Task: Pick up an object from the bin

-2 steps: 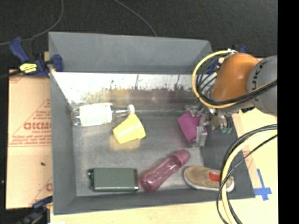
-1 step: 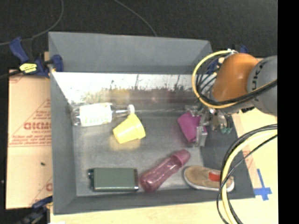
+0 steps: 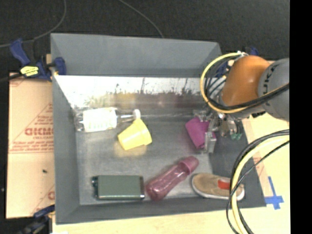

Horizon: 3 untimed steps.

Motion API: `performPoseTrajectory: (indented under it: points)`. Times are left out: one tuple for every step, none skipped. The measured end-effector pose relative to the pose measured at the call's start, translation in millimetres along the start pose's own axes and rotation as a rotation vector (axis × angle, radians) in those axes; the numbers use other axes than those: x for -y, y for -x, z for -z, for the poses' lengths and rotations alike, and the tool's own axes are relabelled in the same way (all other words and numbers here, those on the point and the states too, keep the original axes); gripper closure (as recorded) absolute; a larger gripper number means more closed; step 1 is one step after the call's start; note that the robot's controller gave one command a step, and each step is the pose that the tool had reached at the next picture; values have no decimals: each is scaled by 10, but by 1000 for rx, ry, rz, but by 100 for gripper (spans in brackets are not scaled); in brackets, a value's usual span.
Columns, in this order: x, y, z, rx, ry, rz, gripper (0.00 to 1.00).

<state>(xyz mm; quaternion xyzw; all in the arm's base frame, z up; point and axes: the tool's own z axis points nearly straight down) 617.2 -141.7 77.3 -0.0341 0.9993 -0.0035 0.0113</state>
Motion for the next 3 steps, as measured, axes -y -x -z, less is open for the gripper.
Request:
performPoseTrajectory:
  points:
    - [0,0,0,0,0,1,100]
    - [0,0,0,0,0,2,100]
    - [0,0,0,0,0,2,100]
